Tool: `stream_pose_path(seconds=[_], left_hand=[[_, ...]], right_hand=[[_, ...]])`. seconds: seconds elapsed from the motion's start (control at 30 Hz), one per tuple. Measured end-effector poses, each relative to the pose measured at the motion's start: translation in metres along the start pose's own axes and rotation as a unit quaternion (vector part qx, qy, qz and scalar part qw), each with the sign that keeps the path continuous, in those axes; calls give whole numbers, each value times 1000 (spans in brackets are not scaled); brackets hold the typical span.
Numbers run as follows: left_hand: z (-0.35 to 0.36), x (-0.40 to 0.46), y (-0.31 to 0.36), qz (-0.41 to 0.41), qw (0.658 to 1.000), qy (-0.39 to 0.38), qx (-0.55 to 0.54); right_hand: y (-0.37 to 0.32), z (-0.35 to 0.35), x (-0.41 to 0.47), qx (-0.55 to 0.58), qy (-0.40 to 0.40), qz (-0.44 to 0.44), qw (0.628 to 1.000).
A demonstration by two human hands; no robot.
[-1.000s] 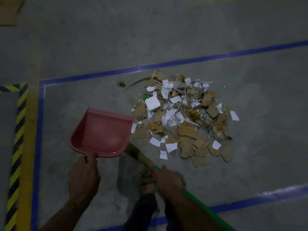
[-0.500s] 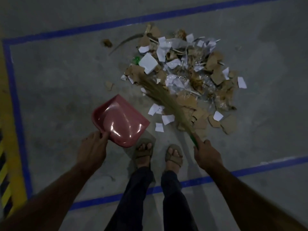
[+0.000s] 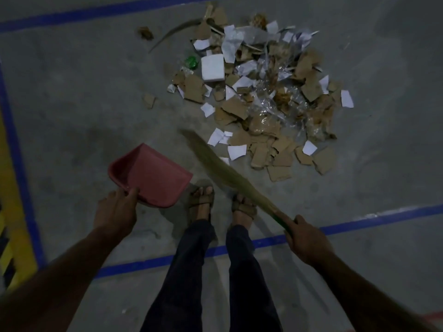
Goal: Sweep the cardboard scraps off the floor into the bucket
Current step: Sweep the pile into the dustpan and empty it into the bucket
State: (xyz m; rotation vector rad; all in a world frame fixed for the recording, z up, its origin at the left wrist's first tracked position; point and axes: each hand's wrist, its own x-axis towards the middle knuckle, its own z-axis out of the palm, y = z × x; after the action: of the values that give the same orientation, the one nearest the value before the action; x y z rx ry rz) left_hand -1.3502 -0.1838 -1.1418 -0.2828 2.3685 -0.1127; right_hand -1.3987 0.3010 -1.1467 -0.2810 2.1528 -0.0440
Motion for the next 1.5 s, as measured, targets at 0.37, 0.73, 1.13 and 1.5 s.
stream_pose_path(seconds=[0.37,0.73,1.13,1.5], left_hand=[[-1,17,20,21,996,78,-48],[16,8,-9,3,996,71,-54],[16,30,-60,-48,994,62,-79],[46,41,-110,-51,993,87,-68]], right_hand=[[51,-46,30,19,117,5,993],[-76,-43,76,1,85,-98,992],[-60,-47,56,97,51,-85,990],[-276,-97,192,-12,61,-209,976]])
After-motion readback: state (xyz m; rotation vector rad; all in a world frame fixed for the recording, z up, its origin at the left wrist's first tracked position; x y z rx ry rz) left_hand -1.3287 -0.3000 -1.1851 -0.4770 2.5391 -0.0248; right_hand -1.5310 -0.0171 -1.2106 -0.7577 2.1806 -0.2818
